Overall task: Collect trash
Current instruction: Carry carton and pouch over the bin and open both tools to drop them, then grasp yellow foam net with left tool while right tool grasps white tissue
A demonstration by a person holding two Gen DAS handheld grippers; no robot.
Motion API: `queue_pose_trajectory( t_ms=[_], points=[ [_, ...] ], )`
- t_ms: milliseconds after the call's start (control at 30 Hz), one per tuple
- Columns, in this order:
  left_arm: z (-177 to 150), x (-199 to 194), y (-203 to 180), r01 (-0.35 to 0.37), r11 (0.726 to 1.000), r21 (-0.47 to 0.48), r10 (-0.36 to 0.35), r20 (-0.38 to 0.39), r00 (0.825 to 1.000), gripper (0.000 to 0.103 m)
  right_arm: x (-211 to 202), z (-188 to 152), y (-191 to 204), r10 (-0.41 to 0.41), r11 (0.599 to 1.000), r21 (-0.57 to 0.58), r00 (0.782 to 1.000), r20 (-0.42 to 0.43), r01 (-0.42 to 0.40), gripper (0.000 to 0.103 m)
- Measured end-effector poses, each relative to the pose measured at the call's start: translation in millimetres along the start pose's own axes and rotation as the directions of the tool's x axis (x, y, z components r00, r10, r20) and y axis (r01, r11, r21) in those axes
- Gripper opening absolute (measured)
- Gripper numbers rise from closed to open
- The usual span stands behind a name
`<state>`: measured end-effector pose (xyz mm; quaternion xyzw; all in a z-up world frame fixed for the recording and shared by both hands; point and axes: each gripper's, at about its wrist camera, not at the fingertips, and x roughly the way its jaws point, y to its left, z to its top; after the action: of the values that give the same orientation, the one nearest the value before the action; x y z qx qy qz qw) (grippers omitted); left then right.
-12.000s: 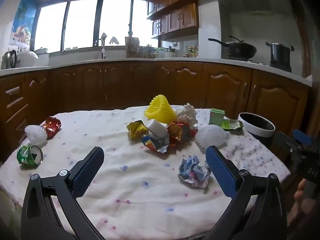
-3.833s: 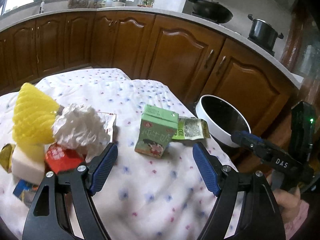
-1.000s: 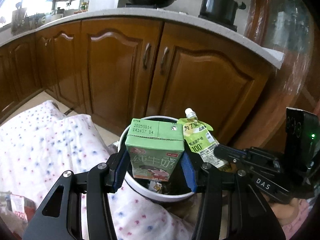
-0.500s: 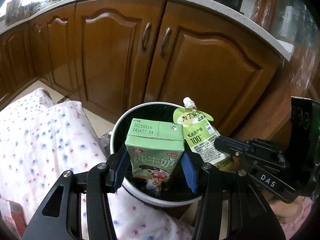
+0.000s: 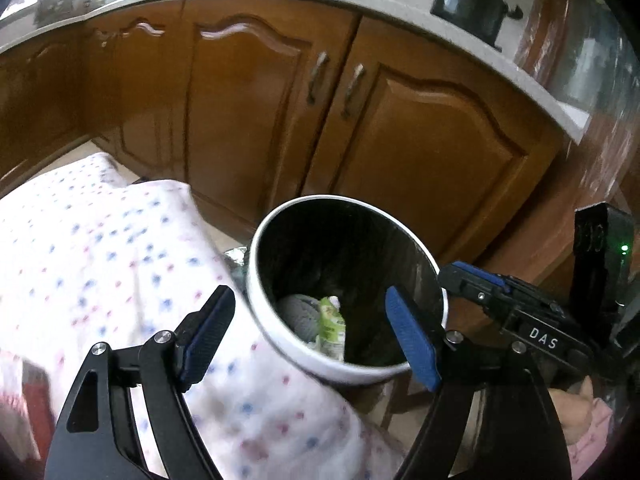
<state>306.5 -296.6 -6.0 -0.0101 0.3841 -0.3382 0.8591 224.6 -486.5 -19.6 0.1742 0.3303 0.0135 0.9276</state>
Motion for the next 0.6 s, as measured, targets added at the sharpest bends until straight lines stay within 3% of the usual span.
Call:
queue_pose_trajectory(
  t_ms=[67, 233, 600],
  points=[
    [-9, -13, 6, -0.009, 1.000, -0.019, 0.009, 0.018, 1.000, 0.080, -6, -5, 8, 0.025, 1.000, 0.006, 1.000, 0.016, -0.026, 0.067],
    [-38, -52, 22, -0.050, 0.997, -0.057, 0.054, 0.068, 0.996, 0.080, -15, -21, 36, 0.097, 0.995, 0.016, 0.995, 0.037, -0.098, 0.083],
    [-90, -139, 71, -0.144, 0.975, -0.167, 0.171, 0.159, 0.972, 0.080, -15, -58, 109, 0.203, 0.979, -0.002, 0.979, 0.015, -0.203, 0.089]
  ],
)
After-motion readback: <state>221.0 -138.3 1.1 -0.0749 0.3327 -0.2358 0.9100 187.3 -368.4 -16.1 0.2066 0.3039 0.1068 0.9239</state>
